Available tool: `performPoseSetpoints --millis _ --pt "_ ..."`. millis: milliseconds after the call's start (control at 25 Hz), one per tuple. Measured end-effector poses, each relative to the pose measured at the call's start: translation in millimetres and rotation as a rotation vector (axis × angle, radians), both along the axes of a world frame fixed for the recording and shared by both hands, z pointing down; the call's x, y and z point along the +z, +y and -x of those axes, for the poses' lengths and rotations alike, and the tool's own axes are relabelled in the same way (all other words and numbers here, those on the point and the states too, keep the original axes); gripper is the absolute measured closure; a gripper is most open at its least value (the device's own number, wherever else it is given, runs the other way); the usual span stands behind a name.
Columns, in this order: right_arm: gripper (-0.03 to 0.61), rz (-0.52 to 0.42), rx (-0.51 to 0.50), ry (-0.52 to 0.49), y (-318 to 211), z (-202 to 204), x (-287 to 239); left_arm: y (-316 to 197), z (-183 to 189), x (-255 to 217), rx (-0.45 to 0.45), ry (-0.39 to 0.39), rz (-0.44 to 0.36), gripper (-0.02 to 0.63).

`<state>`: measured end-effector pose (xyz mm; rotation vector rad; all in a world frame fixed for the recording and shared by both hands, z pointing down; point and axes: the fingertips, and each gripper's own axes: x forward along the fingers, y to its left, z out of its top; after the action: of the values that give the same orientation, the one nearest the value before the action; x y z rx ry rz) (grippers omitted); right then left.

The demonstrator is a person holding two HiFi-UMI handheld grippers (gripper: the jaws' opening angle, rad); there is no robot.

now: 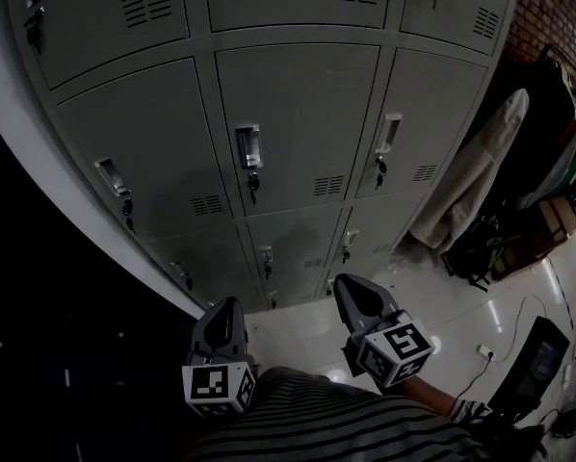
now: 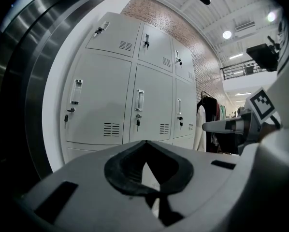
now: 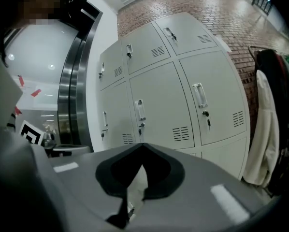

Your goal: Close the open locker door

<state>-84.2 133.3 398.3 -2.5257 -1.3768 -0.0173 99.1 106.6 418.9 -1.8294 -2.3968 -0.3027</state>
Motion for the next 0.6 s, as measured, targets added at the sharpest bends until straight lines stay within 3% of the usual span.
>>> performPoseSetpoints --millis 600 --pt "0.578 -0.008 -0.034 -0.019 8 -13 3 -2 -2 3 -0.005 0.0 0.015 0.611"
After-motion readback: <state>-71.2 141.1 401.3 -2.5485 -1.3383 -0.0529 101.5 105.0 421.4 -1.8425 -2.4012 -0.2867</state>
